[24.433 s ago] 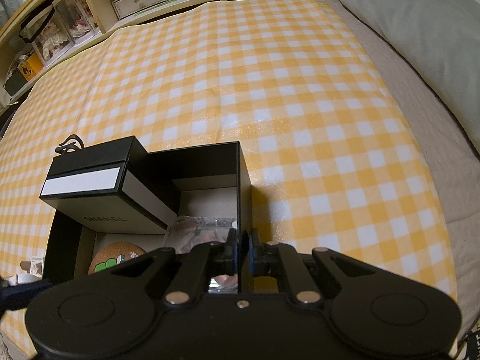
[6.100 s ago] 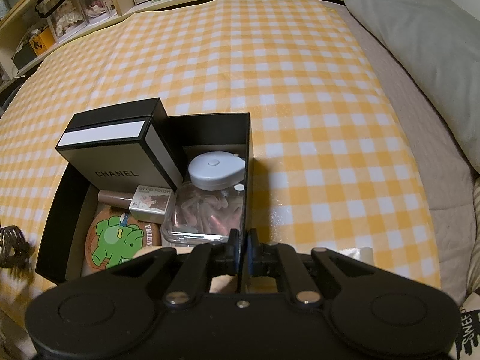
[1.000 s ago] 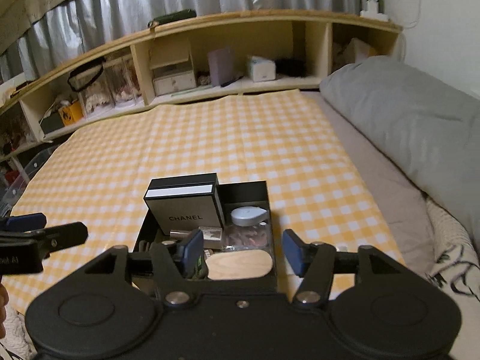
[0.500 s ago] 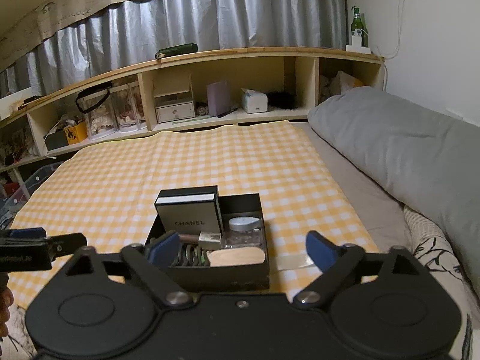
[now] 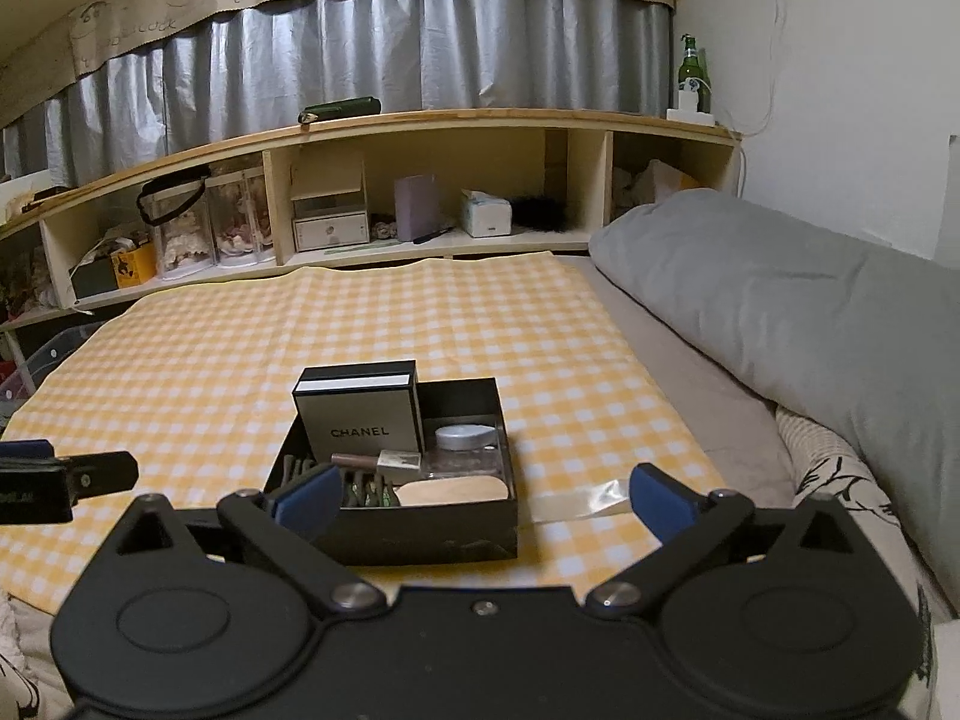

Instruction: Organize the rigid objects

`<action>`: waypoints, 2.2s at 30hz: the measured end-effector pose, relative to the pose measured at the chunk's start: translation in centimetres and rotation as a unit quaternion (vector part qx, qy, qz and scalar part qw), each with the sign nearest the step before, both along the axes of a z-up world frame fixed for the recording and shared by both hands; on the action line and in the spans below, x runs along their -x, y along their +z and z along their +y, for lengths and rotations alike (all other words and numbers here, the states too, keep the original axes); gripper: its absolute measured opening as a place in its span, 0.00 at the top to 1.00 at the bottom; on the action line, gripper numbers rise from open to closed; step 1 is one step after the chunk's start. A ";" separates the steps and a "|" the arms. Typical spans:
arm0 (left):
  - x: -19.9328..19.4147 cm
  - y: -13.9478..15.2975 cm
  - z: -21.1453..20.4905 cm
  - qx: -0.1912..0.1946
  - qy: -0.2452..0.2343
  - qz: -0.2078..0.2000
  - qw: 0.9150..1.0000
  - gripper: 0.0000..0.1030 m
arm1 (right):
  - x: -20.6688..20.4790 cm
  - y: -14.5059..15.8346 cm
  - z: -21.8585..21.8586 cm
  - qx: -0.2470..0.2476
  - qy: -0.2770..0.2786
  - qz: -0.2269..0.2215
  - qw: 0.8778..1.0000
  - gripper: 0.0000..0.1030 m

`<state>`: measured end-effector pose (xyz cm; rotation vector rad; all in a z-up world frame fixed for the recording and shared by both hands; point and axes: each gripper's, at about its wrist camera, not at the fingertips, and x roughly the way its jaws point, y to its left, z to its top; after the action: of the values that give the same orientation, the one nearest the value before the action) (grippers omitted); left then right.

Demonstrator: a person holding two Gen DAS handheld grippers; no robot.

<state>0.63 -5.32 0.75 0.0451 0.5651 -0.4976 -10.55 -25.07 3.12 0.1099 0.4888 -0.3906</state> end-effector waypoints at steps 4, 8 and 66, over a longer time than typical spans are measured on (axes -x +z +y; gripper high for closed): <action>0.1 -0.1 0.1 -0.003 0.003 -0.001 1.000 0.00 | -0.1 -0.1 0.5 0.011 0.003 0.000 1.000 0.00; 0.2 -0.1 0.2 -0.002 0.005 0.001 1.000 0.00 | -0.1 -0.2 0.5 0.011 0.006 0.001 1.000 0.00; 0.4 0.0 -0.1 -0.008 0.001 -0.003 1.000 0.00 | 0.2 -0.1 0.6 0.001 0.007 -0.005 1.000 0.00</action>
<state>0.18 -5.43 0.79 0.0616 0.5634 -0.4897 -10.71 -24.46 3.03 0.1059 0.4796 -0.3771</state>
